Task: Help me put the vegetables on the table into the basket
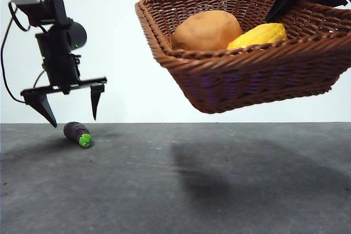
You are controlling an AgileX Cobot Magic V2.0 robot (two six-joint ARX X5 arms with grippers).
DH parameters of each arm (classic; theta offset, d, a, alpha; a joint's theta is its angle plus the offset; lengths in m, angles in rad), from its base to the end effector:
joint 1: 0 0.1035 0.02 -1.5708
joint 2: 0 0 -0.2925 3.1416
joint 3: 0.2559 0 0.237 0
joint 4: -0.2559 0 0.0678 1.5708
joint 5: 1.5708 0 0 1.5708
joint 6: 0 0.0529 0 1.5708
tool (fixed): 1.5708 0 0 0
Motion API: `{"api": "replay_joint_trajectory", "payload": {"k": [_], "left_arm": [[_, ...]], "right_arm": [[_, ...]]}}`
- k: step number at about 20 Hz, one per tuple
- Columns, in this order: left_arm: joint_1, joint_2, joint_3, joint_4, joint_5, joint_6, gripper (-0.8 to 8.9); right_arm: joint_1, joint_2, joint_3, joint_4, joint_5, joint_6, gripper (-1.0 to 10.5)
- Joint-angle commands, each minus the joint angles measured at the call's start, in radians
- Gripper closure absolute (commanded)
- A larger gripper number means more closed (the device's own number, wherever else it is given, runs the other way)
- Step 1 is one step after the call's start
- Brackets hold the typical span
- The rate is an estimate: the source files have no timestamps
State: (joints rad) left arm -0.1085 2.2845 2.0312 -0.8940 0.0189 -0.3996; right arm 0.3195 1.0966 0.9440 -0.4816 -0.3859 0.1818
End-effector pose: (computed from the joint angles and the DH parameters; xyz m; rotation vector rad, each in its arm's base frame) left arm 0.4950 -0.0549 0.2152 -0.3028 1.1514 0.1173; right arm 0.1991 0.0868 0.3190 0.1897 0.7071 0.6207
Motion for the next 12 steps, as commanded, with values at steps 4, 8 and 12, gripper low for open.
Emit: {"api": "replay_joint_trajectory", "payload": {"k": [4,8,12], "left_arm": [[-0.014,0.066,-0.001,-0.010,0.006,-0.042,3.41],[-0.021,0.072,-0.001,-0.008,-0.005,-0.041,5.01],[-0.023,0.074,-0.001,0.005,0.000,-0.004,7.99]], "right_arm": [[0.000,-0.007,0.002,0.008,-0.008,-0.011,9.6],[0.000,-0.007,0.002,0.009,-0.008,-0.012,9.6],[0.000,-0.007,0.002,0.008,-0.008,-0.023,9.6]]}}
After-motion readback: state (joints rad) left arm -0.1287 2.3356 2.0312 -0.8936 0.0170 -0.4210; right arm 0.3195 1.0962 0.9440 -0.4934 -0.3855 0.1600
